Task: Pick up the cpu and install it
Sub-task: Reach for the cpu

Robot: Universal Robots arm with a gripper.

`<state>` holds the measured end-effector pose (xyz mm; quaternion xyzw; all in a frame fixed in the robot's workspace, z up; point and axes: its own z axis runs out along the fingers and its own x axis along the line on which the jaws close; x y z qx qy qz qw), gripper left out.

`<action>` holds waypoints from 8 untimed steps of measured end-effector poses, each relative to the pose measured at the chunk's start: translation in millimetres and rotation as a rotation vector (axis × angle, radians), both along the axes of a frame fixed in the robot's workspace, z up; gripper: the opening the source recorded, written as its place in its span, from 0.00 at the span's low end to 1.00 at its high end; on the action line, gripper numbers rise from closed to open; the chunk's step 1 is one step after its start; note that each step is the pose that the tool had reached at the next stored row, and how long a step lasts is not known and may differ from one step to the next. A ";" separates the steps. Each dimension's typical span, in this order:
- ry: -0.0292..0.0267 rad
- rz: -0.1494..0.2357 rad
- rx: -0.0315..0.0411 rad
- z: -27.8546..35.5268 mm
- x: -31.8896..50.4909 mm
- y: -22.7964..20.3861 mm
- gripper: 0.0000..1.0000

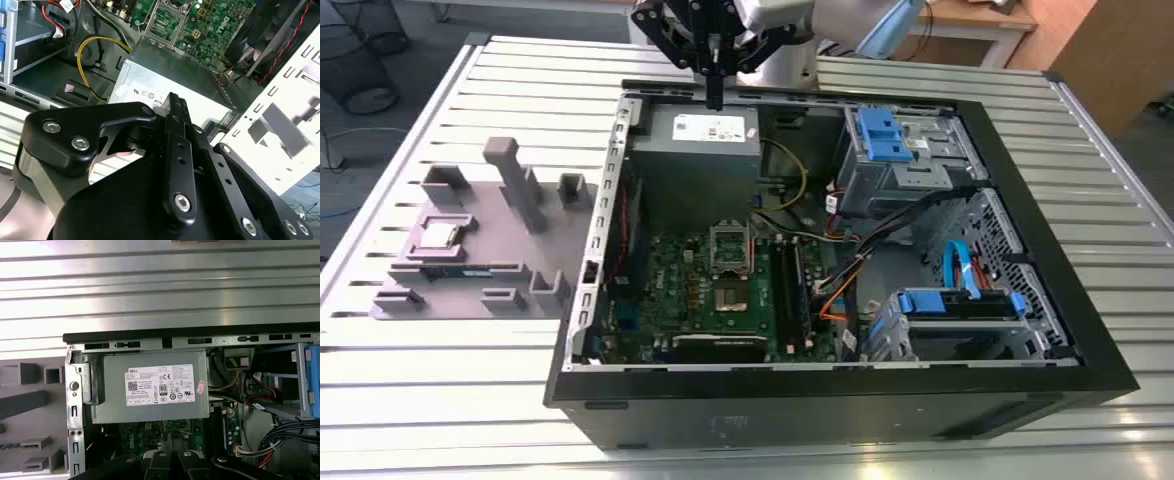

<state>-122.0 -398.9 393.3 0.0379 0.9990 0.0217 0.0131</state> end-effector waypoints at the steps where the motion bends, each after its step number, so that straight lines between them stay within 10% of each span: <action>1: 0.0000 0.000 0.0000 0.0 0.0 0.0 0.11; 8: 0.0000 0.000 0.0000 0.0 -0.6 0.0 0.11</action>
